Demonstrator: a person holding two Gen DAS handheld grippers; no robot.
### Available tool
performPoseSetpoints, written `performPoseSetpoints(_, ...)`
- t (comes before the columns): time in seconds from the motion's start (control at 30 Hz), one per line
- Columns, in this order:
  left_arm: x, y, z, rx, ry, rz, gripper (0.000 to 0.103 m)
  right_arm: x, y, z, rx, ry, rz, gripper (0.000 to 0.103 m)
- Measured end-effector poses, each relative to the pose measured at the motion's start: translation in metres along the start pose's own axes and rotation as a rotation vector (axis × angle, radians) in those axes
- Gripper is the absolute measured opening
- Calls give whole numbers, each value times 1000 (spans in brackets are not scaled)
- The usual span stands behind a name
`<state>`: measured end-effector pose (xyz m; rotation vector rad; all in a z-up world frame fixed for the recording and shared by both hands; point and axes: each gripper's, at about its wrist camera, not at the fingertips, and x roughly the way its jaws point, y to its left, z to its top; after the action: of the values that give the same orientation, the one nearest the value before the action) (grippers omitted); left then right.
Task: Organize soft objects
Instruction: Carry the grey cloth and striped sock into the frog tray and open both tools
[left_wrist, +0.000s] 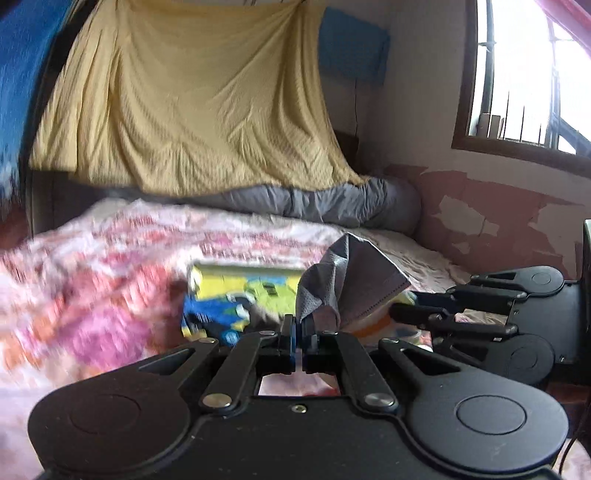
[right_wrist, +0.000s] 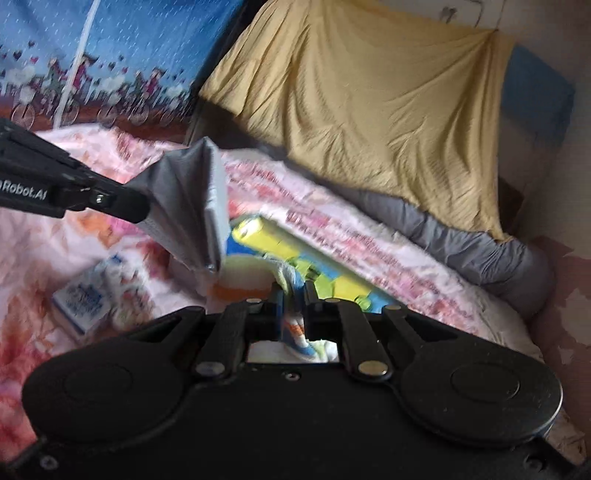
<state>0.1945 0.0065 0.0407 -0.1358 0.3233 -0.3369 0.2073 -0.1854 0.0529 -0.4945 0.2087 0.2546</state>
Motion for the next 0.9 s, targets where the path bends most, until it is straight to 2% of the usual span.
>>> performPoseSetpoints(0.13,1,4,18,-33,-12,10,2,-2,-11,4,34,-18,-11,5)
performPoseSetpoints(0.37,36,29,41,-60,-9,86,2,14,-32,19,77,-10,-2,5)
performPoseSetpoints(0.53,76,48,53,-12,-2,147,2,55,-42,46,59,24,-10,5)
performPoseSetpoints(0.7,114,73,52,-75,46,179,2,102,-43,62,36,68,-27,5)
performPoseSetpoints(0.9,143,92,40,-140,100,178,2,145,-30,59,43,140,-21,5)
